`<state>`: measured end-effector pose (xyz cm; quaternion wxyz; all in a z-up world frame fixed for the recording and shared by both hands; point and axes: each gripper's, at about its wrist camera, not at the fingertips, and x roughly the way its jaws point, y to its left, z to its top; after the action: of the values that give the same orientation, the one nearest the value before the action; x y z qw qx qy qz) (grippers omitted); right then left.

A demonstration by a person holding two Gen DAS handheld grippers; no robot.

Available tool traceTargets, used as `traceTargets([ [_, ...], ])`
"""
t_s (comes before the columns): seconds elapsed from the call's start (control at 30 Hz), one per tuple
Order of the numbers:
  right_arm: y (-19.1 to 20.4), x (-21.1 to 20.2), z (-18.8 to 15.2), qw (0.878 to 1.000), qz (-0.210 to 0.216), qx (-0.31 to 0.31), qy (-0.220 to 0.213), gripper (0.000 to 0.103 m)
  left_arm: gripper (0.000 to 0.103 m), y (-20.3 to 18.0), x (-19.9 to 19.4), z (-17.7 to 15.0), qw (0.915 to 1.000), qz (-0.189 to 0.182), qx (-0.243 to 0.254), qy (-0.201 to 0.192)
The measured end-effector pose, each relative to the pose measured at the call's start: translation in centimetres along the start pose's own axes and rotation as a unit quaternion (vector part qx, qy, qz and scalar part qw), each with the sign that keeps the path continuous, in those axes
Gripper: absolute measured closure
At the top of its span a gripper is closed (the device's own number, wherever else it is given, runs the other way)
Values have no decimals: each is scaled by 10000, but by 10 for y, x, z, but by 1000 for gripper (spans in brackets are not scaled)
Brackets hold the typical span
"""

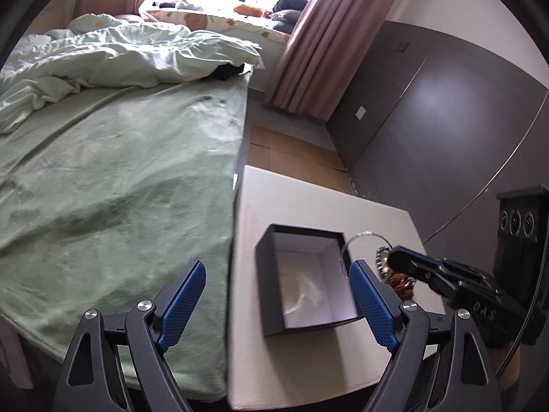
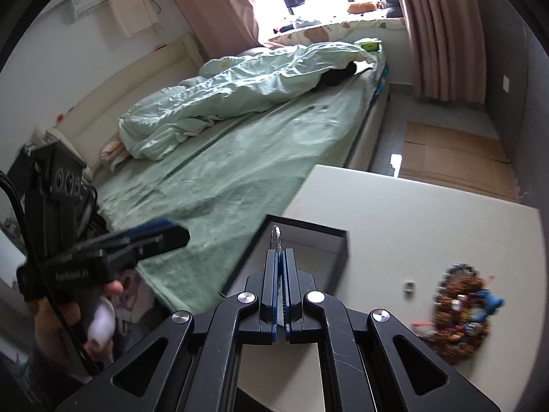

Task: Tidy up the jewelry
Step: 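Lower the silver bangle into the black box and open the right gripper, then move both grippers back over the jewelry pile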

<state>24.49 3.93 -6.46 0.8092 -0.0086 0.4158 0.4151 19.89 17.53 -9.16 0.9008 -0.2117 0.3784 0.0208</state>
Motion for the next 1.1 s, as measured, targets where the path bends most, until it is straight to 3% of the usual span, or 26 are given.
traceTargets([
  [0.13, 4, 22, 0, 9991, 291, 319, -25, 99, 17, 15, 2, -1, 9998, 140, 1, 147],
  [0.2, 3, 37, 0, 9986, 224, 470, 83, 99, 17, 20, 2, -1, 9996, 168, -24, 205],
  [0.23, 1, 46, -1, 9982, 135, 548, 188, 94, 17, 21, 2, -1, 9996, 175, -31, 226],
  [0.33, 0, 53, -8, 9973, -27, 661, 318, 39, 17, 18, 0, -1, 9996, 159, 59, 233],
  [0.37, 1, 48, -10, 9977, -148, 627, 192, 33, 17, 16, 0, -1, 9996, 144, 83, 226],
  [0.5, -10, 24, -17, 9961, -240, 850, -14, 33, 17, 3, -1, 0, 9996, 6, 202, 185],
  [0.73, -36, -36, -31, 9899, -762, 1109, -435, 32, 17, -31, 5, -1, 9985, -259, 442, 194],
  [0.87, -47, -68, -40, 9857, -987, 1211, -640, 20, 17, -50, 9, -4, 9973, -381, 588, 236],
  [1.1, -63, -104, -58, 9788, -1247, 1402, -824, 19, 17, -85, 13, -10, 9945, -578, 829, 289],
])
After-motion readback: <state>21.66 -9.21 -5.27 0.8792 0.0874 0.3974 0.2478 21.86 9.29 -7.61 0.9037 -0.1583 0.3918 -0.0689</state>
